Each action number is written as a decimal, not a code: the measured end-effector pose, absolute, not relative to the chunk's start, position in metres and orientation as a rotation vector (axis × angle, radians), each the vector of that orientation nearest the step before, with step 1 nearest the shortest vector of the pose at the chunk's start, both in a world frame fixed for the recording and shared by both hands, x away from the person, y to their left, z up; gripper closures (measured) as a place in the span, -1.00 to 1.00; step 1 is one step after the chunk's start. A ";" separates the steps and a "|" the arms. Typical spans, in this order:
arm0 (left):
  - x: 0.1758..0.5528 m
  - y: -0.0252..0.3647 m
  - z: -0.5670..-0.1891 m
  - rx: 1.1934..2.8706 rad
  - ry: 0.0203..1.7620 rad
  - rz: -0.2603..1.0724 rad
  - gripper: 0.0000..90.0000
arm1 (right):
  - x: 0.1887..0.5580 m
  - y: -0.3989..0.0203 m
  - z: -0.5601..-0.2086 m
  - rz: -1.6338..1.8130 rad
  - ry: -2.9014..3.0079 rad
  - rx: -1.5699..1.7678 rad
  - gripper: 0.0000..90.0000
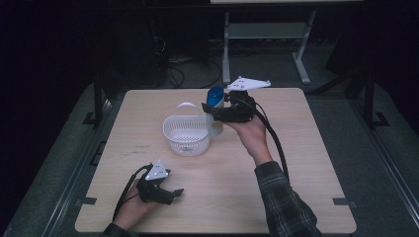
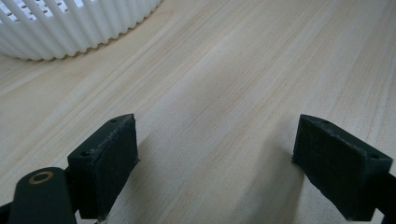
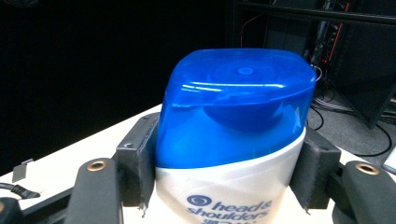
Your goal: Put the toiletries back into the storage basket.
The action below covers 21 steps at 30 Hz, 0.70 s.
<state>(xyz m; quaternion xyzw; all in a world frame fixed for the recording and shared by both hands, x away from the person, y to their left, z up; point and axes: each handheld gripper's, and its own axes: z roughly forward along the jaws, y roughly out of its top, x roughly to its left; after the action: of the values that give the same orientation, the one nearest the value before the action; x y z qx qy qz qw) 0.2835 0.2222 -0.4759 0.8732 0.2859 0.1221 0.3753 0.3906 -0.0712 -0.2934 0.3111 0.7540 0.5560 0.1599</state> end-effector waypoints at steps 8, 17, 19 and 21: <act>0.284 0.222 -0.476 2.241 0.726 0.311 -0.72 | 0.399 -0.057 -0.294 1.597 2.157 0.883 -0.23; 0.283 0.221 -0.476 2.241 0.720 0.309 -0.71 | 0.404 -0.043 -0.296 1.590 2.166 0.865 -0.23; 0.283 0.221 -0.476 2.240 0.719 0.306 -0.71 | 0.405 -0.040 -0.296 1.591 2.170 0.864 -0.23; 0.283 0.221 -0.476 2.239 0.718 0.307 -0.72 | 0.407 -0.037 -0.298 1.592 2.174 0.861 -0.23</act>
<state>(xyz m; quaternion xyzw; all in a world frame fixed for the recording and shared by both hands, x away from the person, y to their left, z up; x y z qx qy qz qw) 0.2834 0.2206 -0.4759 0.8751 0.2807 0.1198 0.3756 0.4065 -0.0369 -0.2978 0.3007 0.7592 0.5559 0.1557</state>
